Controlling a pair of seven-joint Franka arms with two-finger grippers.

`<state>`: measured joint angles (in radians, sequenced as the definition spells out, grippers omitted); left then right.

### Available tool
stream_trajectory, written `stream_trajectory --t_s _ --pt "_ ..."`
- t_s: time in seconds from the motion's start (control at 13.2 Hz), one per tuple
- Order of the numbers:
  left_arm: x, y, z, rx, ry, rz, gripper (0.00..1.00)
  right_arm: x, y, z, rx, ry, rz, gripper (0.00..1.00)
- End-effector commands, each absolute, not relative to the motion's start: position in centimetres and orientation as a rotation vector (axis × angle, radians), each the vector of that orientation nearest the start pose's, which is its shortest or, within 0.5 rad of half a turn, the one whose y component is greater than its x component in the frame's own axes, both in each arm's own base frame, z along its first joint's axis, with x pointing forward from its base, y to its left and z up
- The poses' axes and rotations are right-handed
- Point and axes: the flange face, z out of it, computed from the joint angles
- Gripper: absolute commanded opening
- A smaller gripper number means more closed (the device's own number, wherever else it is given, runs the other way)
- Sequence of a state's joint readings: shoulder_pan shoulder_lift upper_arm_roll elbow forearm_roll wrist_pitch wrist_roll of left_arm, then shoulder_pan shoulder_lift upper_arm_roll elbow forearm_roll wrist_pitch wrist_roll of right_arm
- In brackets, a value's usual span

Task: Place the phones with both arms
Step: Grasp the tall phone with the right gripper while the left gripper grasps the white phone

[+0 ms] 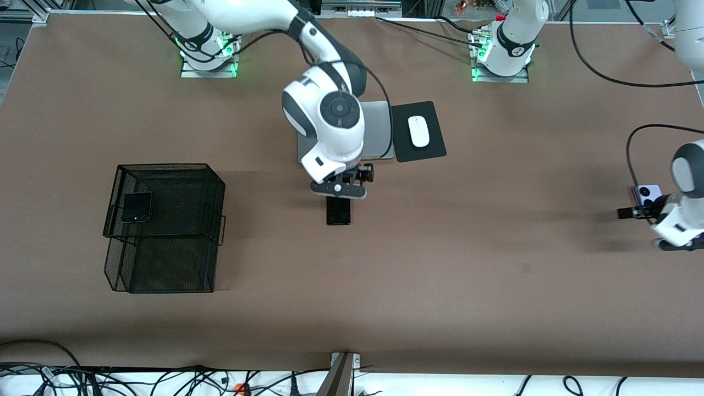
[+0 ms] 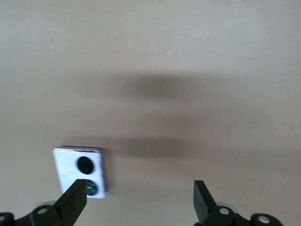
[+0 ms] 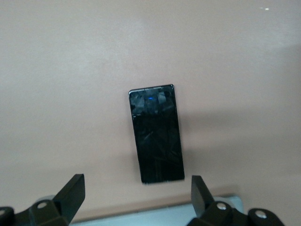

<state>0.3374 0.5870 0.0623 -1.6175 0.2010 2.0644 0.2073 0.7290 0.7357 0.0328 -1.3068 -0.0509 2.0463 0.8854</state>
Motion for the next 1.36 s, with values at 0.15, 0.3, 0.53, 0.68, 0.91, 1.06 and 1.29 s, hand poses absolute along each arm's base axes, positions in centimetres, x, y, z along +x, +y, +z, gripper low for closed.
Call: stream_trajectory --t_s 0.15,0.3,0.53,0.68,0.91,1.06,1.29 --pt "59.3 34.4 23.7 -2.984 -0.098 0.15 1.0 53.4 49.7 22.3 -3.155 0.093 -0.043 1.0" --pt "57.7 37.2 23.0 -3.028 -0.107 0.138 1.0 53.4 49.5 20.1 -3.179 0.062 -0.055 1.0" --pt "55.9 39.0 20.8 -3.17 -0.114 0.085 1.0 53.3 49.5 18.4 -3.179 0.059 -0.051 1.0" --pt "55.9 39.2 20.7 -3.169 -0.077 0.06 1.0 53.1 49.5 17.8 -3.179 0.059 -0.048 1.0" --pt "55.9 39.9 20.0 -3.138 -0.071 0.02 1.0 52.9 49.7 16.9 -3.176 0.053 -0.05 1.0" --pt "55.2 40.2 18.9 -3.142 -0.087 0.027 1.0 53.0 49.6 16.9 -3.177 0.007 -0.05 0.58" --pt "54.6 39.9 18.0 -3.149 -0.091 0.048 1.0 53.5 49.5 17.7 -3.168 -0.013 -0.062 0.0"
